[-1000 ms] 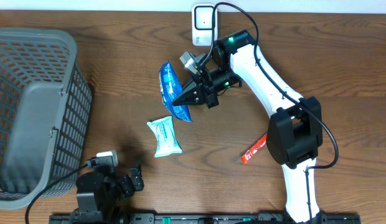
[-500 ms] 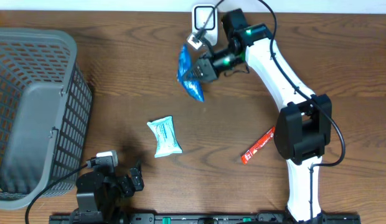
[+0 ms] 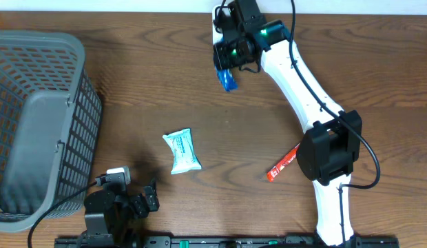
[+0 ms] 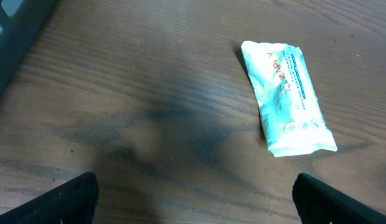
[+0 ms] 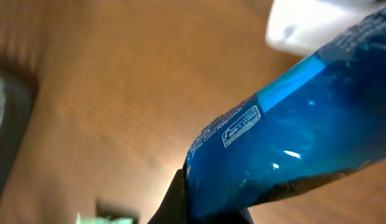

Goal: Scan the item barcode
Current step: 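Hold the Oreo pack in front of the scanner window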

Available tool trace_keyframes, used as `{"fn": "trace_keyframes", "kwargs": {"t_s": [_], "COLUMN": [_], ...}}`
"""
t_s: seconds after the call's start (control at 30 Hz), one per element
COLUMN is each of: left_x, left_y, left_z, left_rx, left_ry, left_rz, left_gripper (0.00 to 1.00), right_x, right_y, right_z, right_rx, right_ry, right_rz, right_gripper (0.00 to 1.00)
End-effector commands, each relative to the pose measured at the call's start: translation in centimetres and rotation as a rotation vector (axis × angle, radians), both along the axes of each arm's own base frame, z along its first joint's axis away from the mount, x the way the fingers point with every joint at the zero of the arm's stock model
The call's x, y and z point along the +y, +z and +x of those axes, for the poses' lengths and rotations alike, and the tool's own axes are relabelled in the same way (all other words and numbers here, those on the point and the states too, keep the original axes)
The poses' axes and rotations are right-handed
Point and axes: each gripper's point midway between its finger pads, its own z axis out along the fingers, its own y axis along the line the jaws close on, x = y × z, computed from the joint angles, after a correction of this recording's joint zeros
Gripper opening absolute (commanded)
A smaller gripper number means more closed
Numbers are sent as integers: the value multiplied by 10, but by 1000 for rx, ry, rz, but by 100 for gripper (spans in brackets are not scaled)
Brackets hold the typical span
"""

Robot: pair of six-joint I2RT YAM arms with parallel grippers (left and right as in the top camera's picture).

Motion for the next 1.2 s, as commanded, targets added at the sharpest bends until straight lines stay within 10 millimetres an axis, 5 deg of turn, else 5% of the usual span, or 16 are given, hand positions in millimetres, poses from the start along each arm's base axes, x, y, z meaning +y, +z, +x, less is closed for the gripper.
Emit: {"fn": "trace_keyframes", "kwargs": {"t_s": [0.0, 0.2, 0.6, 1.03, 1.17], "left_x": [-2, -2, -2, -2, -2], "left_y": [-8, -8, -8, -8, -8], "left_z": [-7, -7, -7, -7, -7], "left_rx": [39, 39, 39, 39, 39], "left_ry": [1, 1, 1, 1, 1], "left_rz": [-15, -15, -15, -15, -15], "left_gripper": [100, 100, 100, 100, 100], "right_x": [-10, -4, 14, 0, -21], "right_y": [11, 8, -27, -17, 2], "right_z": [30, 71, 126, 136, 126], "right_rx": [-74, -104, -121, -146, -125], "right_ry": [-159, -319, -495, -504, -496], "right_rz": [5, 173, 422, 426, 326], "right_gripper": [1, 1, 1, 1, 1]}}
